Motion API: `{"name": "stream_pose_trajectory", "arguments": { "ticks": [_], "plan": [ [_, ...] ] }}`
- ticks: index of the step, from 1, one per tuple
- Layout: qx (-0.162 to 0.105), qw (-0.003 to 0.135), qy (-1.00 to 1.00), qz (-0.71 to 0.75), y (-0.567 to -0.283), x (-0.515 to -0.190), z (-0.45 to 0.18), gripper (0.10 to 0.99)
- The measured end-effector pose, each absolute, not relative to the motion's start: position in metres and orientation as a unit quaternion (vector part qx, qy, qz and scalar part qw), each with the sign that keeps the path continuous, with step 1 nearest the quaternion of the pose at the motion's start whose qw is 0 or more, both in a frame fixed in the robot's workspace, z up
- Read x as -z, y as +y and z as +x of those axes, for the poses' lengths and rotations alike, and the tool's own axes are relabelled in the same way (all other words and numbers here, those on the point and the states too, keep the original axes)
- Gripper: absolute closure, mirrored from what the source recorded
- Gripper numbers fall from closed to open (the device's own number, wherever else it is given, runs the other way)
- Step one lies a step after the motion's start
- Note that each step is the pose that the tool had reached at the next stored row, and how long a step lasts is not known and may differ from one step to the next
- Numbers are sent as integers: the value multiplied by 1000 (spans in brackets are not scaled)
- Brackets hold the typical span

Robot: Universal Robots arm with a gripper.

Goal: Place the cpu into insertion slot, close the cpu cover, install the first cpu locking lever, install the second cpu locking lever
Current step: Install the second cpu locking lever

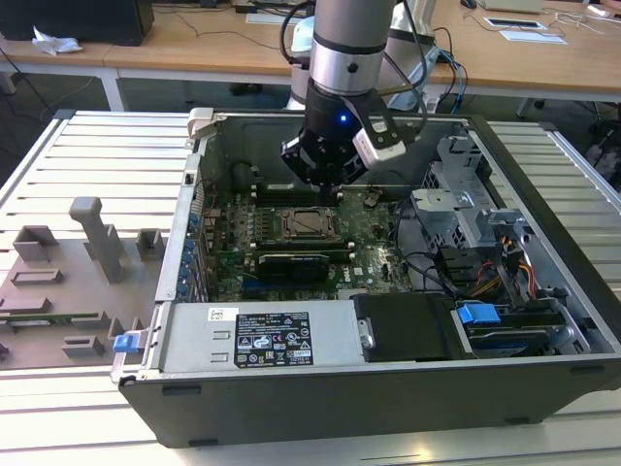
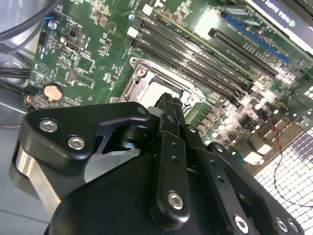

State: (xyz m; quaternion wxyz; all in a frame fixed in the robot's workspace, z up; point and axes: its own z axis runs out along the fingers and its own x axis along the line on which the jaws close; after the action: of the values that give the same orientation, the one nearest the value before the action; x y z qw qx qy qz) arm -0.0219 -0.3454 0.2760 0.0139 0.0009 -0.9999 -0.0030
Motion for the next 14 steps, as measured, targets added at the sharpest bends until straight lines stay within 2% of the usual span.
{"name": "stream_pose_trajectory", "arguments": {
  "ticks": [14],
  "plan": [
    [3, 14, -1000, 1, -359, -266, -22, 980]
  ]
}}
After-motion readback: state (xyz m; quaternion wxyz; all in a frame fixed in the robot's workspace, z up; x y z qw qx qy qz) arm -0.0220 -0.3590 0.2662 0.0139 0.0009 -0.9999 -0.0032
